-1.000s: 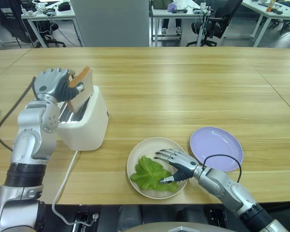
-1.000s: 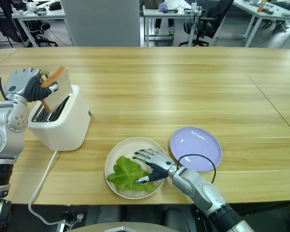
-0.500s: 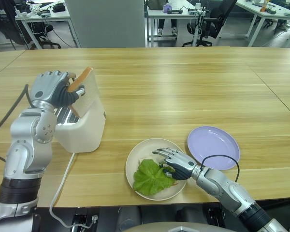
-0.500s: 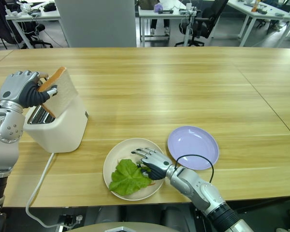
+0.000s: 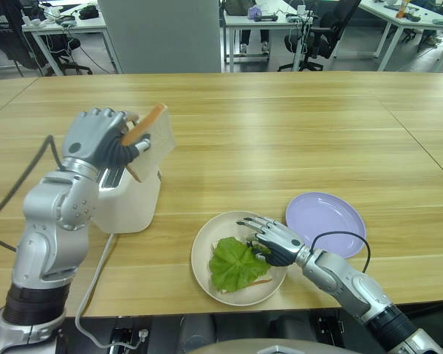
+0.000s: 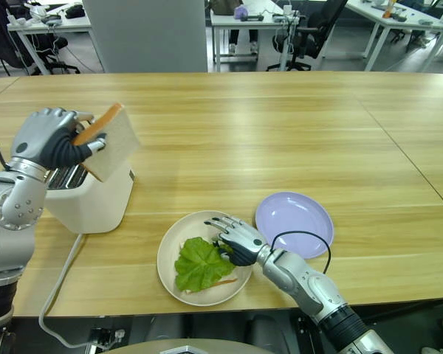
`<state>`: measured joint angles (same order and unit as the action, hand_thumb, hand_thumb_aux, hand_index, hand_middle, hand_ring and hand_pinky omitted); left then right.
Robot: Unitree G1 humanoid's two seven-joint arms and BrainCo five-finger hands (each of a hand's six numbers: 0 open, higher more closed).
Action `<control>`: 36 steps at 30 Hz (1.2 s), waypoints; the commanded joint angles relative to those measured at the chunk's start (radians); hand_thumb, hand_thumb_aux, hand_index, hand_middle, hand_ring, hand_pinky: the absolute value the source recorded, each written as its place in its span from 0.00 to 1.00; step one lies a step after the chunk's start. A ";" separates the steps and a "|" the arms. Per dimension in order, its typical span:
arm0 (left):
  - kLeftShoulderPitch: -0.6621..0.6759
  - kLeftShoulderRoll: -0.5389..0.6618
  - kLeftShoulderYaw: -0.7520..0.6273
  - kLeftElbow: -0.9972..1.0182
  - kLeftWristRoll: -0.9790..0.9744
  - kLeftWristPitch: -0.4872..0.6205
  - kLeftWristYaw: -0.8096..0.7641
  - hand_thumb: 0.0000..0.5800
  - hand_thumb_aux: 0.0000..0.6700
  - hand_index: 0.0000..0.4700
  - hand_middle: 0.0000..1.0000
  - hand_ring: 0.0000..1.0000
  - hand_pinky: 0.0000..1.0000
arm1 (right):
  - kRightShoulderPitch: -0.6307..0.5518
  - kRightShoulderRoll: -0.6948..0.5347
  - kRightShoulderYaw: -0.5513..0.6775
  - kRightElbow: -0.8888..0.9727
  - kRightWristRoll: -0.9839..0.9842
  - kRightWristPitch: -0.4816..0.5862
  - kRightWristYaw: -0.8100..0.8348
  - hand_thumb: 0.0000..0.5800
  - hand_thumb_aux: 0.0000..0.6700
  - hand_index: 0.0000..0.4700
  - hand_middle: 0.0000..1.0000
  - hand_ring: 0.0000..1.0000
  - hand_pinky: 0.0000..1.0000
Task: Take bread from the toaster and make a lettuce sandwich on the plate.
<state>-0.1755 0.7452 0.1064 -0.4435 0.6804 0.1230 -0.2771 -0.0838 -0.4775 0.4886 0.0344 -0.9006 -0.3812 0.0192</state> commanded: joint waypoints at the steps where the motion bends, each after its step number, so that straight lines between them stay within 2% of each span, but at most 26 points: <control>1: 0.013 -0.014 -0.024 -0.027 0.005 -0.005 -0.028 1.00 1.00 0.98 1.00 1.00 1.00 | -0.016 -0.009 -0.016 0.004 -0.016 0.015 -0.015 1.00 1.00 0.98 0.00 0.00 0.00; 5: 0.029 -0.028 -0.046 -0.041 -0.004 -0.010 -0.062 1.00 1.00 0.98 1.00 1.00 1.00 | -0.016 -0.014 -0.009 0.014 -0.022 0.020 -0.003 1.00 1.00 0.98 0.00 0.00 0.00; 6: 0.036 -0.032 -0.051 -0.045 -0.013 -0.014 -0.072 1.00 1.00 0.98 1.00 1.00 1.00 | -0.015 -0.015 -0.007 0.014 -0.025 0.022 -0.001 0.98 0.84 0.83 0.00 0.00 0.00; 7: 0.043 -0.034 -0.056 -0.050 -0.016 -0.020 -0.077 1.00 1.00 0.98 1.00 1.00 1.00 | -0.014 -0.017 -0.005 0.014 -0.029 0.025 0.002 0.61 0.37 0.36 0.00 0.00 0.00; 8: 0.050 -0.035 -0.062 -0.054 -0.022 -0.027 -0.085 1.00 1.00 0.98 1.00 1.00 1.00 | -0.014 -0.018 -0.003 0.013 -0.036 0.028 0.003 0.05 0.03 0.03 0.00 0.00 0.00; 9: 0.060 -0.037 -0.069 -0.059 -0.034 -0.036 -0.095 1.00 1.00 0.98 1.00 1.00 1.00 | -0.014 -0.020 -0.002 0.012 -0.041 0.031 0.003 0.05 0.03 0.03 0.00 0.00 0.00; 10: 0.069 -0.042 -0.074 -0.065 -0.048 -0.042 -0.104 1.00 1.00 0.98 1.00 1.00 1.00 | -0.014 -0.021 -0.002 0.012 -0.045 0.033 0.002 0.00 0.00 0.00 0.00 0.00 0.00; 23: 0.171 -0.082 -0.099 -0.115 -0.233 -0.107 -0.206 1.00 1.00 0.98 1.00 1.00 1.00 | -0.026 -0.073 -0.040 -0.028 -0.093 0.068 -0.015 0.00 0.00 0.00 0.00 0.00 0.00; 27: 0.189 -0.137 -0.146 -0.121 -0.405 -0.080 -0.289 1.00 1.00 0.98 1.00 1.00 1.00 | -0.004 -0.174 -0.183 -0.129 0.013 0.083 0.034 0.00 0.00 0.00 0.00 0.00 0.00; 29: 0.188 -0.164 -0.175 -0.108 -0.490 -0.058 -0.335 1.00 1.00 0.98 1.00 1.00 1.00 | 0.029 -0.243 -0.270 -0.175 0.125 0.048 0.067 0.00 0.00 0.00 0.00 0.00 0.00; 33: 0.153 -0.208 -0.226 -0.011 -0.649 -0.051 -0.429 1.00 1.00 0.98 1.00 1.00 1.00 | 0.178 -0.373 -0.402 -0.329 0.388 -0.013 0.210 0.00 0.00 0.00 0.00 0.00 0.00; 36: 0.115 -0.228 -0.252 0.079 -0.731 -0.056 -0.492 1.00 1.00 0.98 1.00 1.00 1.00 | 0.270 -0.440 -0.500 -0.430 0.490 -0.030 0.286 0.00 0.00 0.00 0.00 0.00 0.00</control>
<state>-0.0453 0.5244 -0.1262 -0.4217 0.0055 0.0595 -0.7262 0.1648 -0.8830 0.0472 -0.3322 -0.4821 -0.3934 0.2468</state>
